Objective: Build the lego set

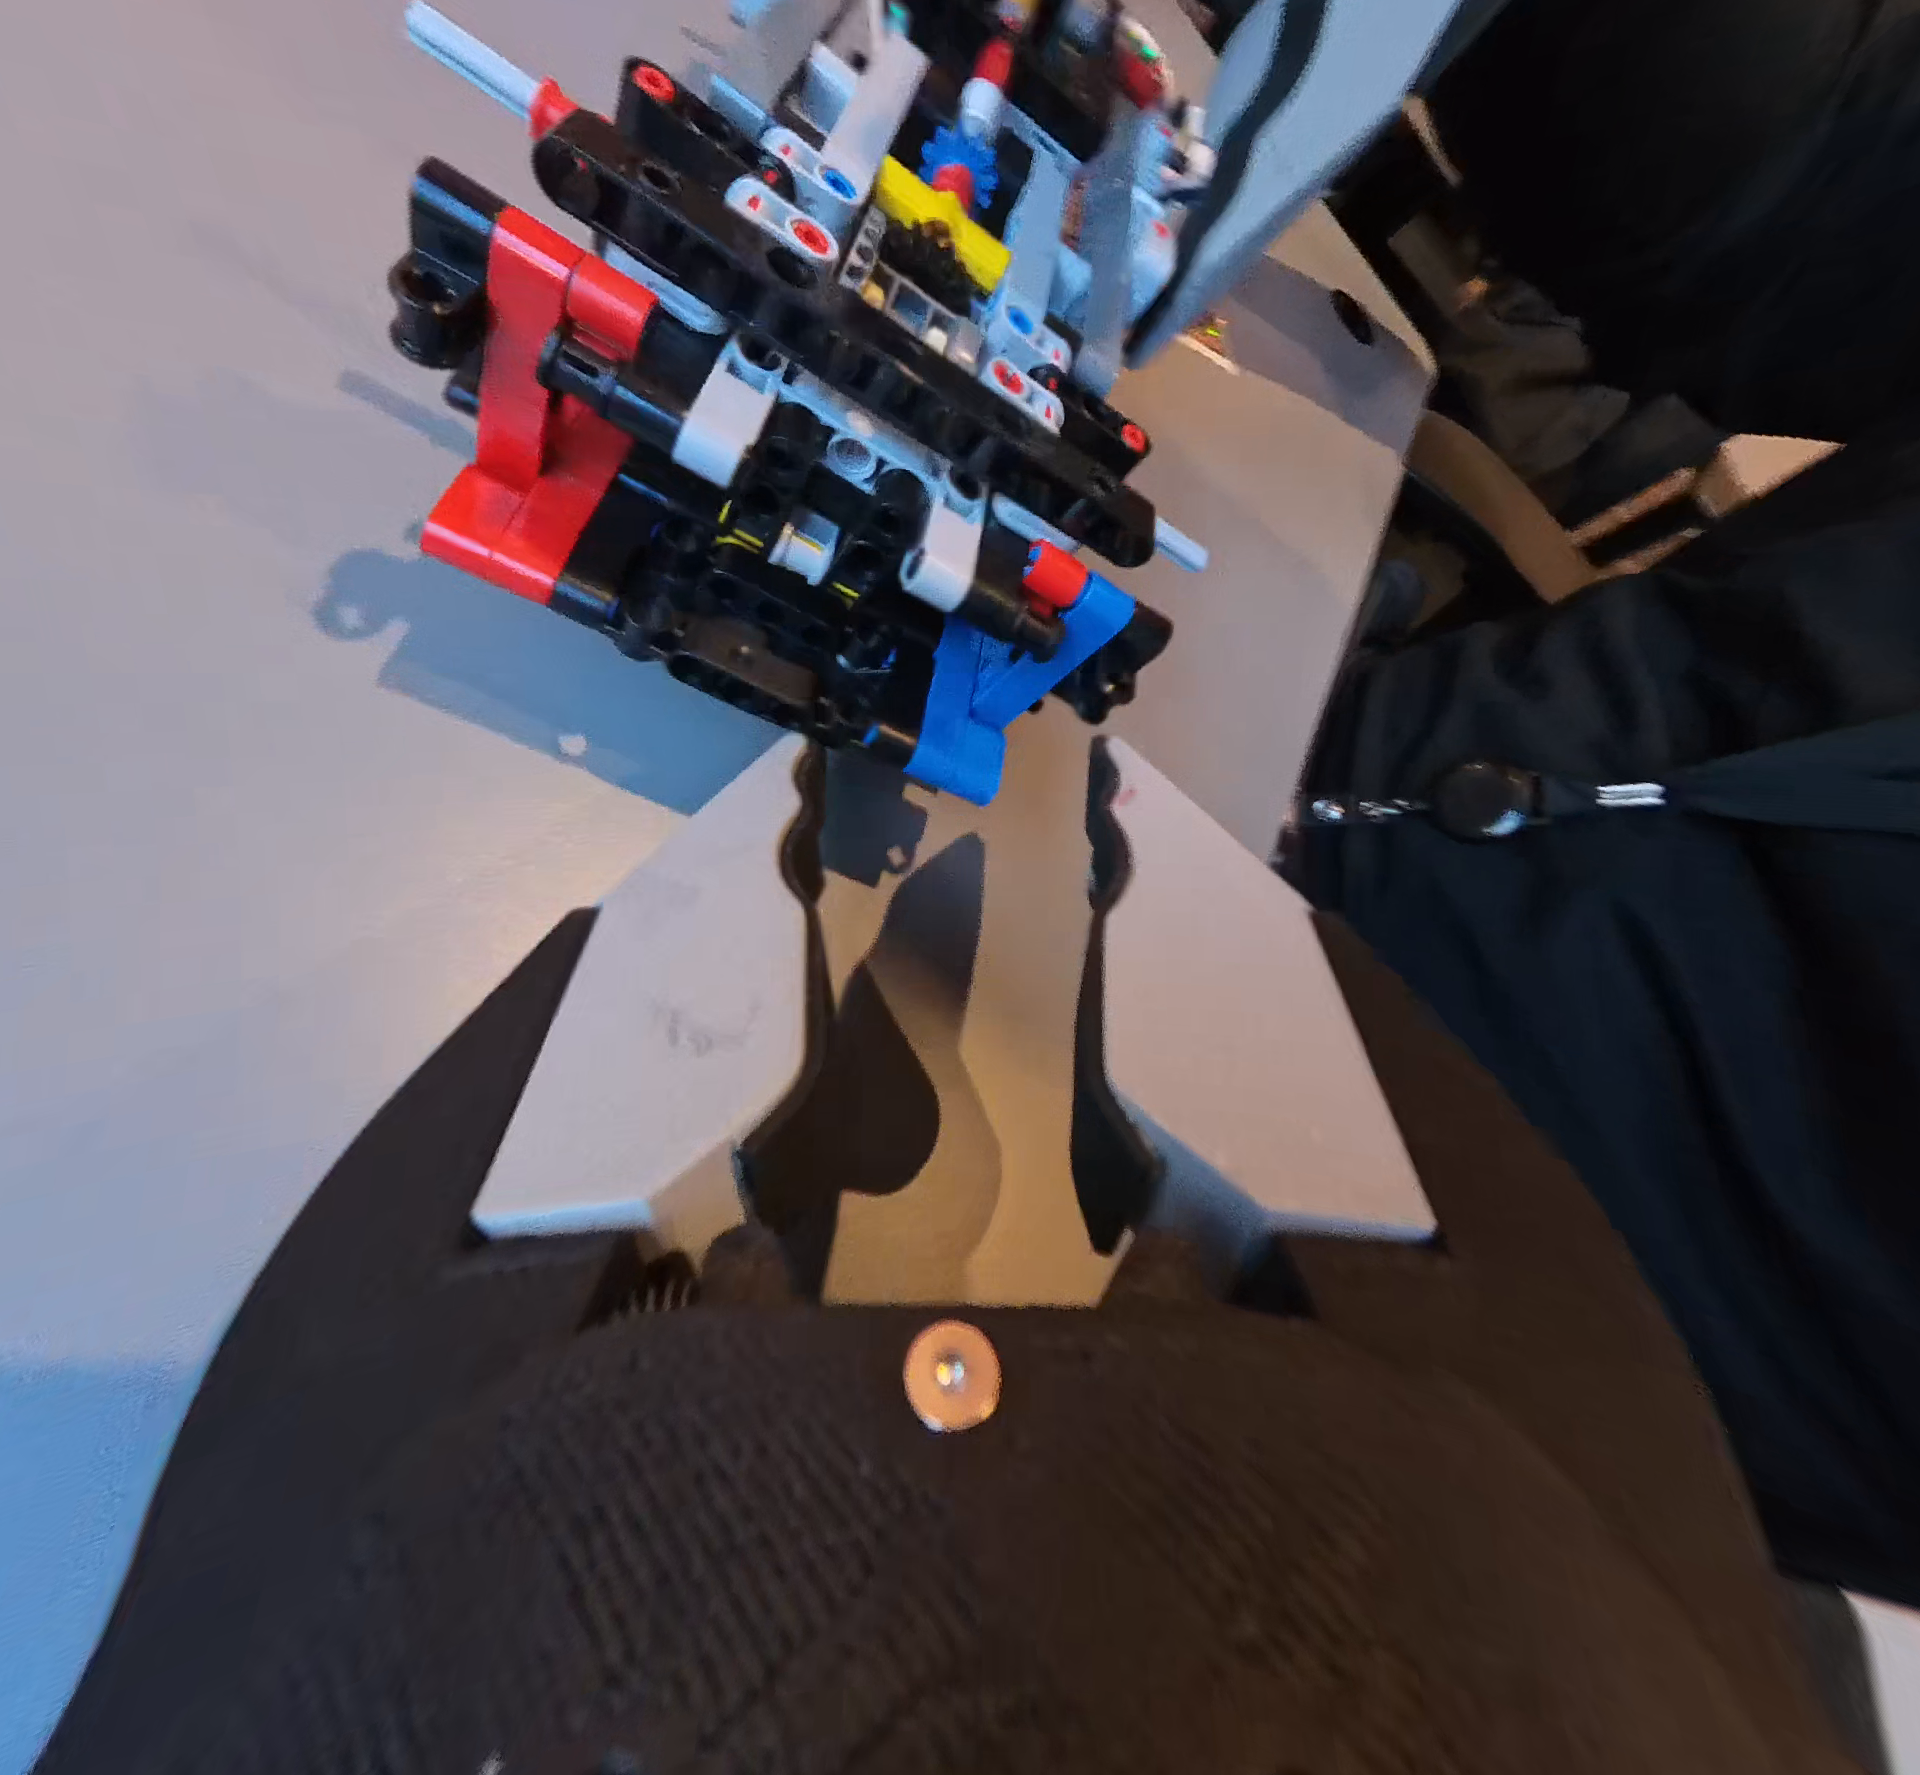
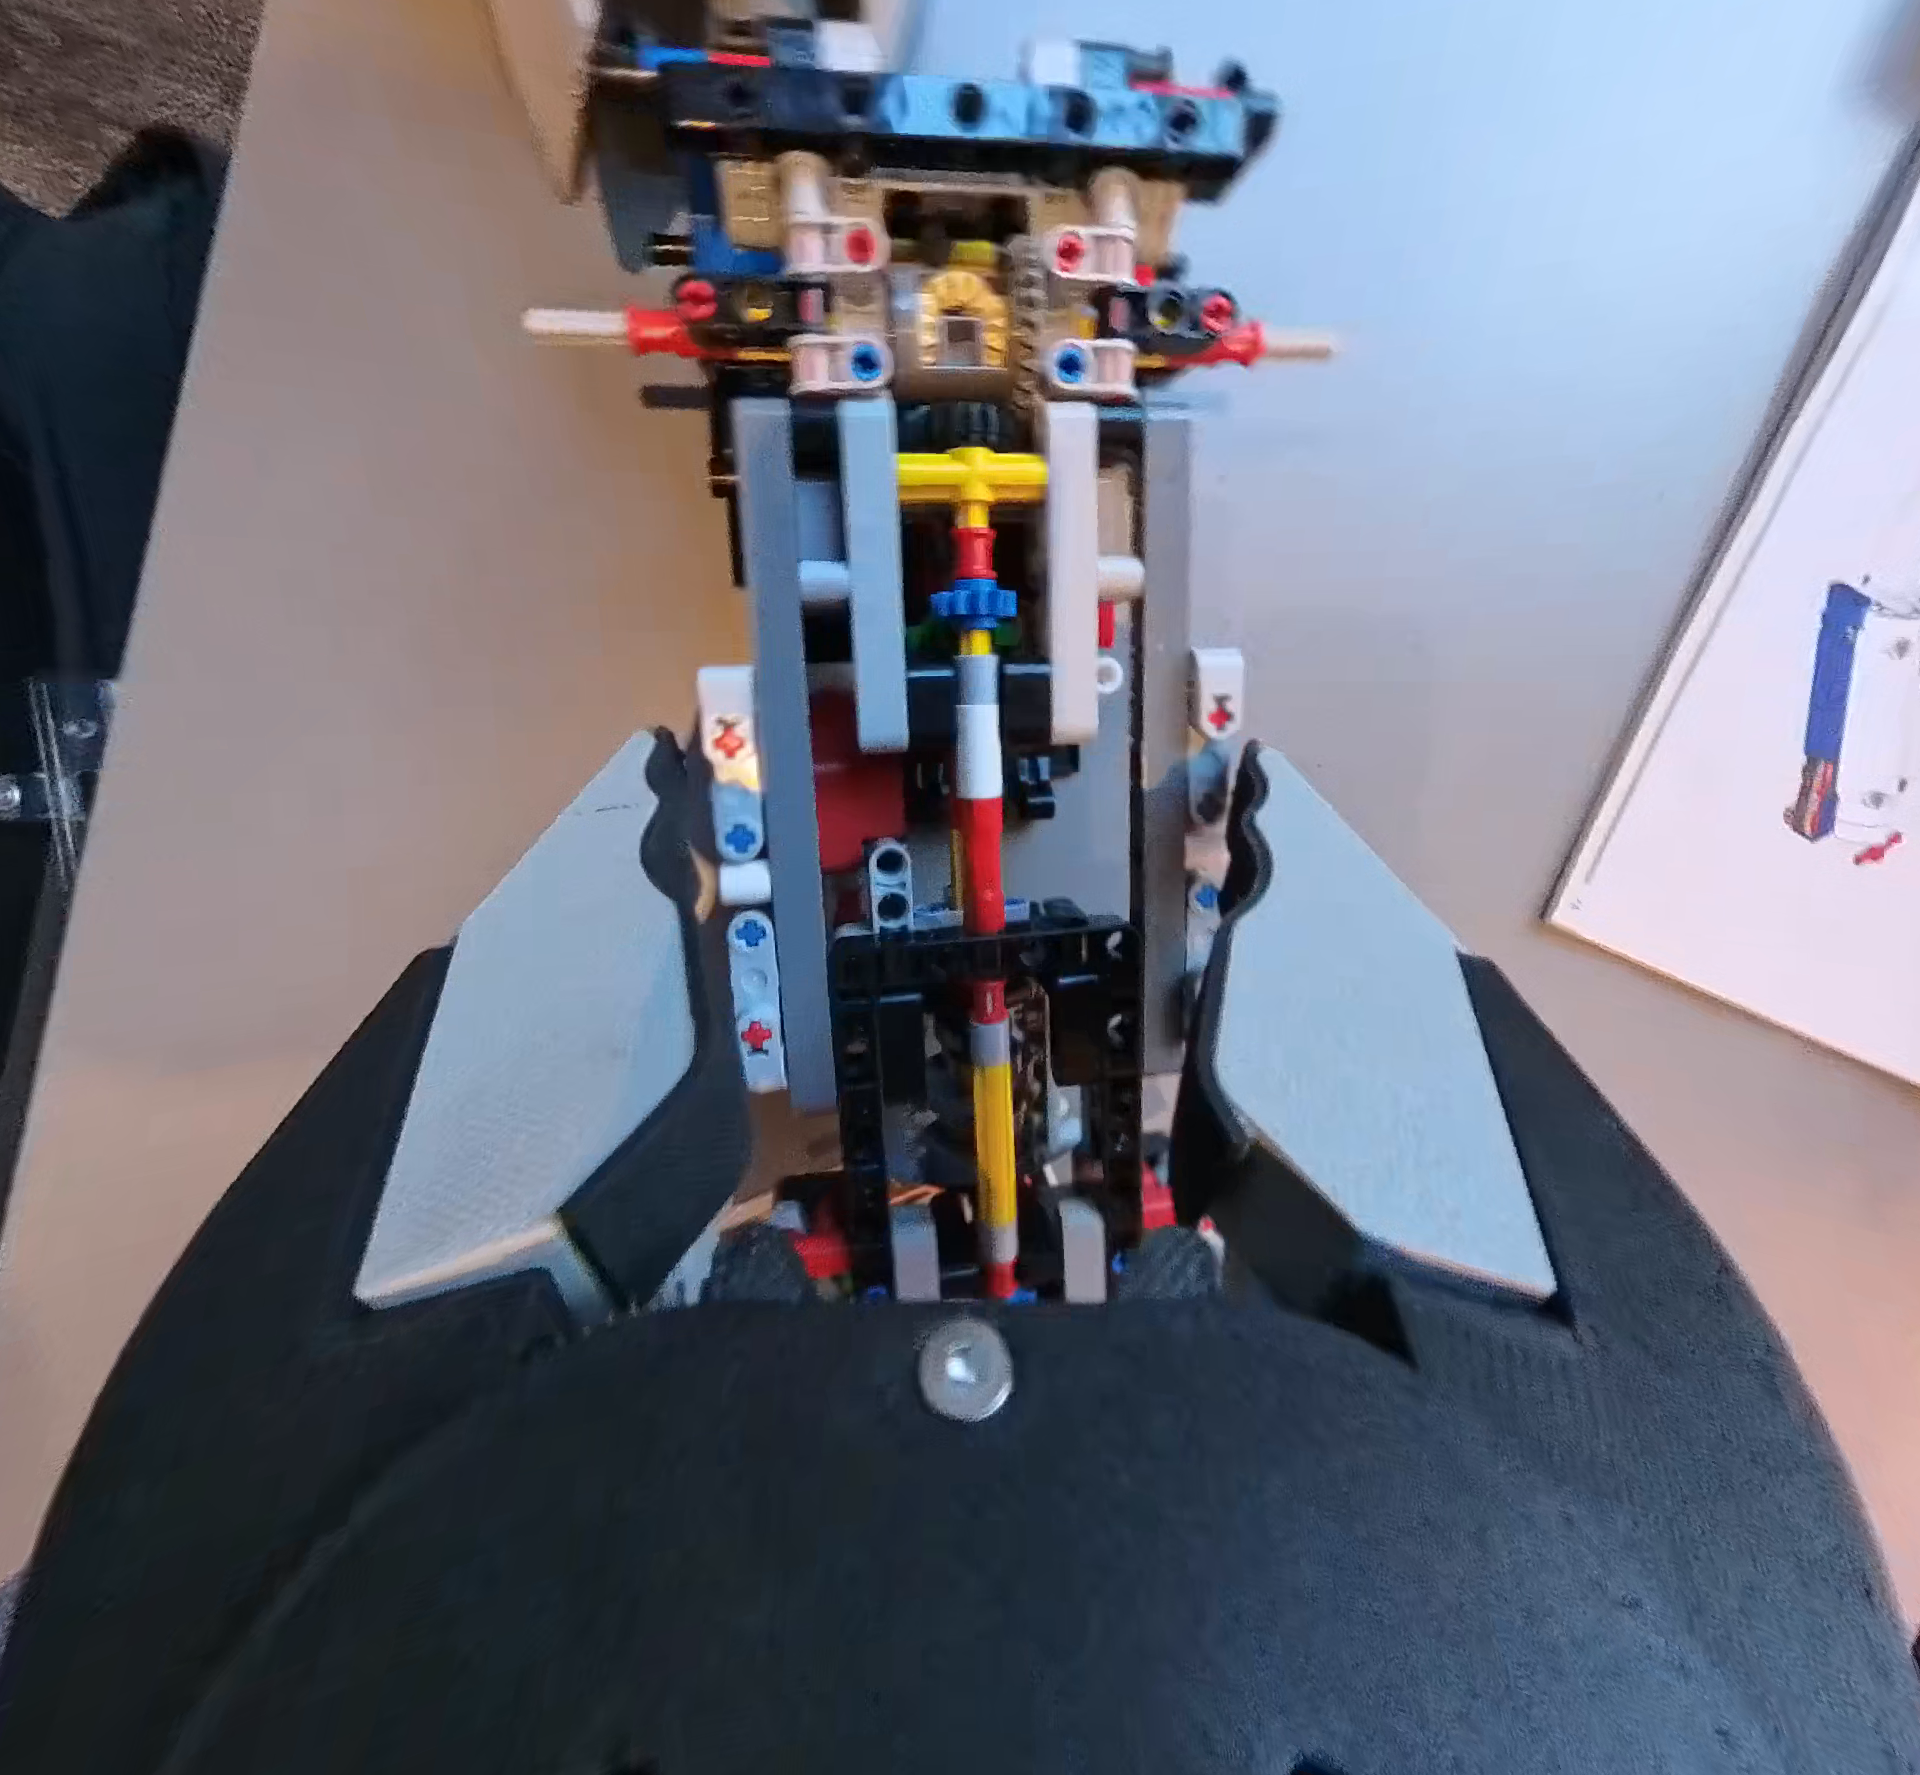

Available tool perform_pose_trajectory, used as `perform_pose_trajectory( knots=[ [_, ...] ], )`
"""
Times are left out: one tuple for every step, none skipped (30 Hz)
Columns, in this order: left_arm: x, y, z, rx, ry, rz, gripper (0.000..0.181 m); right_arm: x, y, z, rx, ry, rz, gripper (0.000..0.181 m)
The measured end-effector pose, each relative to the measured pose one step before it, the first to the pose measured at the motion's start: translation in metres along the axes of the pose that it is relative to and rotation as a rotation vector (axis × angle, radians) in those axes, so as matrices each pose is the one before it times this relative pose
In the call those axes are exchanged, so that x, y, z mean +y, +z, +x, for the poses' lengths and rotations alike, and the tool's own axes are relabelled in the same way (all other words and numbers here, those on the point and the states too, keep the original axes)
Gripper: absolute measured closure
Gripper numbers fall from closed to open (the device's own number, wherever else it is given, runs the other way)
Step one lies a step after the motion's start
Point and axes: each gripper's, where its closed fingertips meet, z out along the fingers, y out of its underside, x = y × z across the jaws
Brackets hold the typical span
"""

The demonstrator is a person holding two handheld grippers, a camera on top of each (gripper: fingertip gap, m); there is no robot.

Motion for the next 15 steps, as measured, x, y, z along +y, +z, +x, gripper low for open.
perform_pose_trajectory(
  knots=[
    [0.00091, 0.00033, 0.00267, 0.0272, -0.0099, -0.0051, 0.143, 0.00132, -0.00407, 0.00297, 0.0217, 0.0150, 0.0008, 0.083],
    [-0.00031, -0.00034, -0.00054, 0.0052, -0.0148, 0.0045, 0.145, 0.00072, -0.00723, 0.00219, 0.0258, 0.0119, 0.0152, 0.084],
    [-0.00063, -0.00059, -0.00052, 0.0012, -0.0138, 0.0073, 0.140, -0.00120, -0.00957, 0.00188, 0.0245, 0.0165, 0.0318, 0.086],
    [-0.00049, -0.00061, 0.00091, 0.0063, -0.0032, 0.0064, 0.145, -0.00339, -0.01054, 0.00173, 0.0156, 0.0316, 0.0406, 0.092],
    [-0.00066, -0.00023, 0.00046, -0.0007, 0.0026, 0.0060, 0.152, -0.00545, -0.00974, 0.00122, 0.0063, 0.0444, 0.0392, 0.098],
    [-0.00135, 0.00076, -0.00207, -0.0225, -0.0009, 0.0087, 0.152, -0.00645, -0.00773, -0.00085, -0.0062, 0.0461, 0.0304, 0.106],
    [-0.00169, 0.00217, 0.00160, -0.0057, 0.0057, 0.0087, 0.151, -0.00566, -0.00526, -0.00361, -0.0185, 0.0388, 0.0147, 0.110],
    [-0.00282, 0.00367, 0.00768, 0.0242, 0.0119, 0.0162, 0.151, -0.00300, -0.00295, -0.00427, -0.0159, 0.0271, -0.0032, 0.116],
    [-0.00299, 0.00529, 0.01416, 0.0557, 0.0143, 0.0195, 0.153, 0.00115, -0.00168, -0.00231, 0.0010, 0.0173, -0.0216, 0.126],
    [-0.00015, 0.00673, 0.01810, 0.0780, 0.0096, 0.0051, 0.159, 0.00570, -0.00150, 0.00098, 0.0224, 0.0116, -0.0345, 0.129],
    [0.00465, 0.00719, 0.01447, 0.0577, 0.0047, -0.0253, 0.166, 0.00872, -0.00244, 0.00326, 0.0342, 0.0071, -0.0347, 0.129],
    [0.00657, 0.00541, 0.00503, -0.0014, 0.0040, -0.0344, 0.173, 0.01106, -0.00392, 0.00421, 0.0364, 0.0072, -0.0298, 0.129],
    [0.00599, 0.00250, 0.00257, -0.0192, 0.0132, -0.0193, 0.174, 0.01370, -0.00556, 0.00539, 0.0381, 0.0155, -0.0262, 0.128],
    [0.00496, -0.00078, 0.00263, -0.0176, 0.0110, -0.0075, 0.173, 0.01512, -0.00657, 0.00663, 0.0363, 0.0318, -0.0191, 0.129],
    [0.00328, -0.00391, -0.00106, -0.0371, -0.0027, 0.0046, 0.173, 0.01518, -0.00656, 0.00618, 0.0226, 0.0499, -0.0069, 0.129]
  ],
)
